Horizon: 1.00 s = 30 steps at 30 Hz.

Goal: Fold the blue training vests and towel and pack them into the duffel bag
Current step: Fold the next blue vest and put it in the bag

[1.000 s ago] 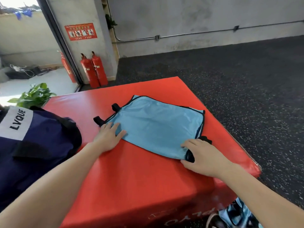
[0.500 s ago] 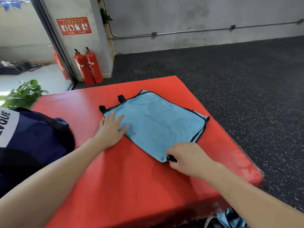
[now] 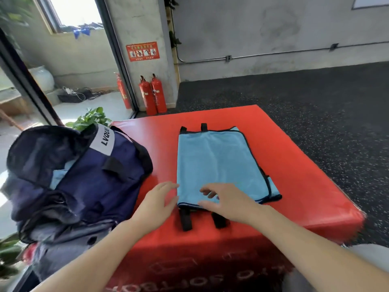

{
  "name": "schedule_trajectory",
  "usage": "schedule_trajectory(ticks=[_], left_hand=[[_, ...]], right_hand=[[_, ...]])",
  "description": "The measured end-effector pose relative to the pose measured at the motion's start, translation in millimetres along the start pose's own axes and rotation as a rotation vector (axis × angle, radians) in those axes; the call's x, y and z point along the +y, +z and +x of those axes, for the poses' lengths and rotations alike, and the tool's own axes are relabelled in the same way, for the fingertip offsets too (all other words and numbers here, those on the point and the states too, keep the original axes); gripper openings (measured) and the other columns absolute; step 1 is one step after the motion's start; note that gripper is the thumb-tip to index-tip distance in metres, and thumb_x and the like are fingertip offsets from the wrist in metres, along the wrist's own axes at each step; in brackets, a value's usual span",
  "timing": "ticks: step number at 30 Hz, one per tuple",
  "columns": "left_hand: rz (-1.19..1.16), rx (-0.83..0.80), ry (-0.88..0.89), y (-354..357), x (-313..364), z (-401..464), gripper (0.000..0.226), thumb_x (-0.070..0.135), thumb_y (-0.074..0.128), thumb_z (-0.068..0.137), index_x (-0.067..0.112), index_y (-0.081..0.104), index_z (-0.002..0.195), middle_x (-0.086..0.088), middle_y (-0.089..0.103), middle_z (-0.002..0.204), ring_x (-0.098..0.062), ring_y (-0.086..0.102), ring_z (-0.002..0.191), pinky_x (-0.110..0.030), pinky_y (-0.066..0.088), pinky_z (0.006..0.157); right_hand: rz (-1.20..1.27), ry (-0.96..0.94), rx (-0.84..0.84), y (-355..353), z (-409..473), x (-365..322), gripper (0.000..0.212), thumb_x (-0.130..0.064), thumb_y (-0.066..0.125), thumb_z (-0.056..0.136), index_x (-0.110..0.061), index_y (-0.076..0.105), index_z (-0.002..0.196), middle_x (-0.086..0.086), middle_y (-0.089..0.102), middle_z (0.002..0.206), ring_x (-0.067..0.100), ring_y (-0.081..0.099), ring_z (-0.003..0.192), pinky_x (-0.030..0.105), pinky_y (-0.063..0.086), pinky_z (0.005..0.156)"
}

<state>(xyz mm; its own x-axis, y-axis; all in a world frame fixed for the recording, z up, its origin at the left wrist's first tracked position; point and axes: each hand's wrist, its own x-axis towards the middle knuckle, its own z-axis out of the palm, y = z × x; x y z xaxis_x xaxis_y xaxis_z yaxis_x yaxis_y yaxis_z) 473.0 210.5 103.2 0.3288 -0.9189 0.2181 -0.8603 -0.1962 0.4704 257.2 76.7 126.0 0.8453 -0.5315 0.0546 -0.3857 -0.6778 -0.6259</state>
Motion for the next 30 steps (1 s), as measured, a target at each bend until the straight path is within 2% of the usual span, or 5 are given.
schedule_trajectory(ticks=[8, 15, 18, 25, 30], left_hand=[[-0.072, -0.149, 0.001, 1, 16, -12, 0.036, 0.041, 0.07, 0.091, 0.027, 0.069, 0.124, 0.019, 0.064, 0.11, 0.006, 0.052, 0.099, -0.01, 0.037, 0.091], [-0.08, -0.197, -0.004, 11, 15, -16, 0.063, 0.075, 0.068, 0.069, 0.029, 0.073, 0.112, 0.019, 0.061, 0.097, 0.0, 0.054, 0.092, -0.013, 0.038, 0.081], [-0.091, -0.217, 0.014, 15, 14, -27, 0.088, 0.094, 0.053, 0.055, 0.033, 0.071, 0.116, 0.023, 0.056, 0.1, 0.001, 0.052, 0.101, -0.013, 0.038, 0.088], [-0.08, -0.238, 0.051, 21, 25, -52, 0.057, 0.059, 0.084, 0.065, 0.034, 0.072, 0.114, 0.024, 0.056, 0.097, 0.007, 0.051, 0.098, -0.009, 0.037, 0.083], [-0.103, -0.168, 0.049, 23, 35, -66, 0.03, 0.033, 0.087, 0.074, 0.023, 0.077, 0.1, 0.024, 0.06, 0.087, 0.013, 0.056, 0.088, -0.008, 0.038, 0.075]], right_hand=[[-0.441, 0.144, -0.109, -70, -39, 85, 0.034, -0.053, 0.065, 0.088, -0.034, 0.065, 0.116, -0.018, 0.064, 0.112, 0.006, 0.058, 0.107, 0.028, 0.046, 0.094], [-0.306, 0.15, -0.078, -81, -62, 108, 0.058, -0.088, 0.062, 0.061, -0.044, 0.07, 0.097, -0.021, 0.064, 0.097, -0.003, 0.058, 0.096, 0.022, 0.046, 0.088], [-0.263, 0.148, -0.063, -74, -74, 108, 0.056, -0.082, 0.07, 0.062, -0.041, 0.073, 0.1, -0.022, 0.064, 0.099, -0.004, 0.057, 0.1, 0.023, 0.046, 0.092], [-0.302, 0.124, -0.095, -63, -110, 107, 0.075, -0.083, 0.067, 0.06, -0.046, 0.058, 0.124, -0.03, 0.054, 0.113, -0.005, 0.045, 0.113, 0.02, 0.039, 0.099], [-0.362, 0.073, -0.056, -58, -122, 111, 0.04, -0.051, 0.078, 0.08, -0.038, 0.07, 0.116, -0.024, 0.059, 0.1, 0.002, 0.051, 0.103, 0.028, 0.045, 0.093]])
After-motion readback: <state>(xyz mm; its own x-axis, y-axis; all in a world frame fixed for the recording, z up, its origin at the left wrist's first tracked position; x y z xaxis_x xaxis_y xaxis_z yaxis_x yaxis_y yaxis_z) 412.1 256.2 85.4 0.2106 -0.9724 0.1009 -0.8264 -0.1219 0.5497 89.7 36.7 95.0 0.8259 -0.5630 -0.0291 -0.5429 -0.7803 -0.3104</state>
